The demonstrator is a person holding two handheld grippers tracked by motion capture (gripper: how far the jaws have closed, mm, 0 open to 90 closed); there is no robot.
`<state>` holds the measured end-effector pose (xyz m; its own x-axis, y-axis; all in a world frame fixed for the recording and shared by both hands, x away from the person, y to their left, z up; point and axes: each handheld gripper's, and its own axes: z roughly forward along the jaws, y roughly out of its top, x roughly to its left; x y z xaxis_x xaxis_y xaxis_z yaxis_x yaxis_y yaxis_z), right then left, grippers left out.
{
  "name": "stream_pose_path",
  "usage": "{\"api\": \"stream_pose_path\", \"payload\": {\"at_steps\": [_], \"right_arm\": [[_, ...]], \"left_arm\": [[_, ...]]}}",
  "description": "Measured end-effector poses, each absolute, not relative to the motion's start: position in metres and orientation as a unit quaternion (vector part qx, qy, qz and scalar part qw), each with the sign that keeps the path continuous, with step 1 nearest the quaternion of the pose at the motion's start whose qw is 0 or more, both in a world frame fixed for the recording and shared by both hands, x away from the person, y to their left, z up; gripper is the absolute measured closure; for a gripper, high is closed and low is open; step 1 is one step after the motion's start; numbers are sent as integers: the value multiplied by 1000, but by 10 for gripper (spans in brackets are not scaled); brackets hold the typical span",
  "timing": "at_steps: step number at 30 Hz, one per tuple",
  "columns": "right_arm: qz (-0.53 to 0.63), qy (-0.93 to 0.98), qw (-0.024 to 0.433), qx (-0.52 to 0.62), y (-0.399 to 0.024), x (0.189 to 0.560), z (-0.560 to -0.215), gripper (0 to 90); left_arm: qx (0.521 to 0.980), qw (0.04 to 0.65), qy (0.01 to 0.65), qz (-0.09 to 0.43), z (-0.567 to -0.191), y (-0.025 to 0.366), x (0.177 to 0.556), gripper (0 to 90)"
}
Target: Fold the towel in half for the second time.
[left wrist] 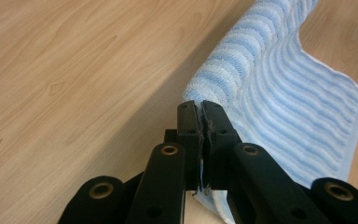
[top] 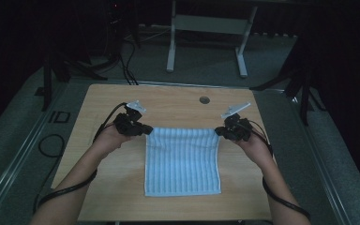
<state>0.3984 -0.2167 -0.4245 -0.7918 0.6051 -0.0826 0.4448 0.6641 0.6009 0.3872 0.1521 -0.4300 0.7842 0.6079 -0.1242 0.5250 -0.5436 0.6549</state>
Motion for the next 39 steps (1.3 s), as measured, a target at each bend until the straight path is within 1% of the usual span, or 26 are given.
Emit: {"api": "stream_pose_path", "payload": {"at_steps": [12, 17, 23, 24, 28, 34, 36, 39], "right_arm": [[310, 899, 169, 261, -224, 343, -417, 867], [317, 897, 170, 256, -227, 327, -420, 867], [331, 895, 161, 253, -232, 307, -424, 867], [328, 897, 163, 249, -232, 301, -427, 866], [329, 897, 156, 250, -232, 294, -434, 867], [327, 901, 128, 253, -233, 277, -456, 866], [327, 902, 121, 256, -235, 272, -463, 865], [328, 901, 116, 259, -236, 270, -465, 865]], "left_arm": [[881, 367, 292, 54, -426, 153, 338, 860], [885, 369, 278, 50, -430, 152, 321, 860], [885, 374, 272, 58, -434, 153, 303, 859], [886, 369, 271, 67, -438, 152, 296, 859], [890, 363, 266, 73, -447, 148, 285, 859], [887, 367, 278, 44, -469, 152, 275, 859], [886, 366, 281, 42, -476, 153, 271, 858], [885, 367, 285, 33, -478, 154, 270, 858]]}}
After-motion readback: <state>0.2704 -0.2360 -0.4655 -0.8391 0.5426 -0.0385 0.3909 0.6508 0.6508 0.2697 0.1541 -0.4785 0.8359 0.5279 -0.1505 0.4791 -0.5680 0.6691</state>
